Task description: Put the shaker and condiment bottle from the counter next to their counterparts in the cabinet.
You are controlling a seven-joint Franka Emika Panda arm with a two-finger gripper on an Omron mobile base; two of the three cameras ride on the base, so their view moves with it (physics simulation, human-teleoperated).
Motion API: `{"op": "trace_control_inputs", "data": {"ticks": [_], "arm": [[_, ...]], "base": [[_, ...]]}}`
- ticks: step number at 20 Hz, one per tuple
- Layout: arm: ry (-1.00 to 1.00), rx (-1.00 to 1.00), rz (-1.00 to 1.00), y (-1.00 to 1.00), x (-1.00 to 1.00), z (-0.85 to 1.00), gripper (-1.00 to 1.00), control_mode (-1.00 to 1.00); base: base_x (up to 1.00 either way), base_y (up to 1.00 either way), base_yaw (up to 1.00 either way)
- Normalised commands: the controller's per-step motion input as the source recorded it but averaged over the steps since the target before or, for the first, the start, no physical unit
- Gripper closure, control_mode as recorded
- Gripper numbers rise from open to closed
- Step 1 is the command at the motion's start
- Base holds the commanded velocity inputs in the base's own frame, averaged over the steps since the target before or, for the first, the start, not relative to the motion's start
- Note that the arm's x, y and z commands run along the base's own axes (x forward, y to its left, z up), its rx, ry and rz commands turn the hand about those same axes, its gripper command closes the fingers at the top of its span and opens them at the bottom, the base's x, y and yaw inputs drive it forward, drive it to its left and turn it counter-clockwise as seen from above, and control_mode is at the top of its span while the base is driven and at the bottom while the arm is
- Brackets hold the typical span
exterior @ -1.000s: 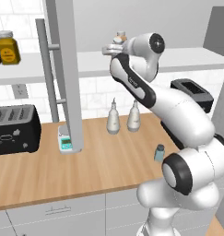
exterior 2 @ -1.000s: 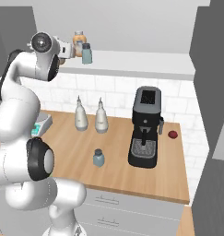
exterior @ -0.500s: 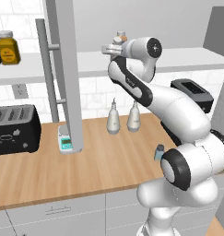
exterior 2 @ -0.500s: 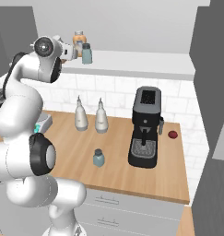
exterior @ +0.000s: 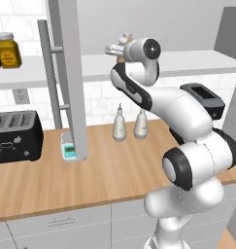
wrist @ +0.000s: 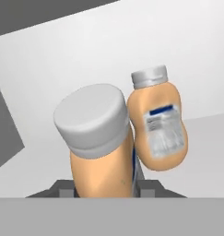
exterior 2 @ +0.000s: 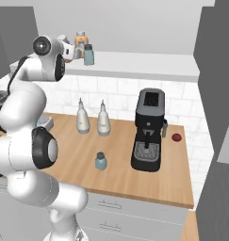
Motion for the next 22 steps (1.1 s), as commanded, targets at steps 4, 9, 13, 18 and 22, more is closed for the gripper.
{"op": "trace_control_inputs", "data": {"ticks": [4,9,13,18,22], "arm": [[0.17,0.06,-0.03,0.01,0.44,-0.16,1.0,-1.0],[0.05,0.01,0.0,0.0,0.44,-0.23,1.0,-1.0],[0.0,0.0,0.0,0.0,0.17,-0.43,-1.0,-1.0],[0.0,0.0,0.0,0.0,0.0,-0.27,-1.0,-1.0],[-0.01,0.02,0.0,0.0,-0.05,0.0,-1.0,-1.0]], "base": [[0.0,0.0,0.0],[0.0,0.0,0.0],[0.0,0.0,0.0],[0.0,0.0,0.0],[0.0,0.0,0.0]]}}
